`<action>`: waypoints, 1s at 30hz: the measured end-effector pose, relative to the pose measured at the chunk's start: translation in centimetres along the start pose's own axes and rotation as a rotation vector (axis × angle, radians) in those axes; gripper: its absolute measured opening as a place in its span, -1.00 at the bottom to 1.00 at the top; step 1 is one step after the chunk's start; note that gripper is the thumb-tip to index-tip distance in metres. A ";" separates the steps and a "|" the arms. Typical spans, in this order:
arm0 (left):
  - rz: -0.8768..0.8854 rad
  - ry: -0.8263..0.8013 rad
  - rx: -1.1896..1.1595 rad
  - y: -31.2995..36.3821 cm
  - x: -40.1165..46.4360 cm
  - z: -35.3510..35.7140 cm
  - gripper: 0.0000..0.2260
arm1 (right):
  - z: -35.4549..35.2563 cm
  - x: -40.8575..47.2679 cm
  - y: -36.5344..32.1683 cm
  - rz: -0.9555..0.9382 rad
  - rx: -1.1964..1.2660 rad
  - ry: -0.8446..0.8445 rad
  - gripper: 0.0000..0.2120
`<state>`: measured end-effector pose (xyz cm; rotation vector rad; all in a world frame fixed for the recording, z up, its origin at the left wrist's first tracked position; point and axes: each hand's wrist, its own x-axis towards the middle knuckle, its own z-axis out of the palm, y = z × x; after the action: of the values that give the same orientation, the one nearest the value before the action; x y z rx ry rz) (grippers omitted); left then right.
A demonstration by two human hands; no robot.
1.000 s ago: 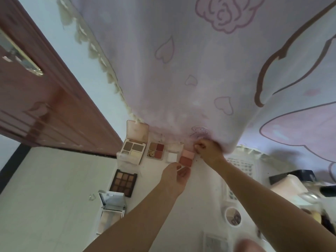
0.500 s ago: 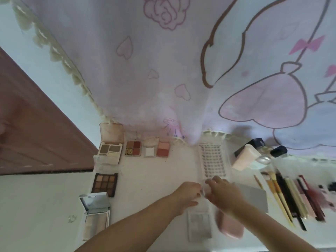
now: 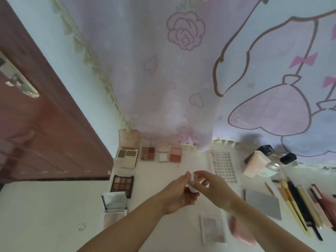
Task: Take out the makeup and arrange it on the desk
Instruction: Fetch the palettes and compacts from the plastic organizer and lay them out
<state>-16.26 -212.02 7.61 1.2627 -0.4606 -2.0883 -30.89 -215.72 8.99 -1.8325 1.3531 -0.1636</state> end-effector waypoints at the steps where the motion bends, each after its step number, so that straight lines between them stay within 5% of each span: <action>1: 0.025 0.022 0.015 0.3 -0.3 -0.3 -0.56 | 0.1 0.3 -0.5 -0.037 -0.033 -0.014 -0.64; 10: 0.013 0.005 -0.075 -0.6 0.1 -1.3 -0.56 | -0.8 0.9 -0.3 -0.389 -0.401 -0.133 -0.56; 17: -0.173 -0.029 -0.193 0.7 1.9 -2.0 -0.63 | -3.2 2.6 2.1 -0.369 -0.217 -0.212 -0.53; 21: -0.126 0.000 -0.278 1.1 2.8 -3.2 -0.67 | -4.5 4.3 4.0 -0.249 0.014 -0.105 -0.52; 25: 0.067 0.110 -0.124 1.3 4.5 -3.2 -0.72 | -3.7 7.9 5.5 0.004 0.115 -0.042 -0.42; 30: 0.176 0.290 0.373 0.9 5.8 -3.7 -0.62 | -1.6 12.0 6.1 0.006 0.004 -0.006 -0.48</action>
<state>-14.64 -216.52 2.59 1.6427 -0.8209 -1.6863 -31.33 -227.11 1.67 -1.8237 1.3528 -0.1571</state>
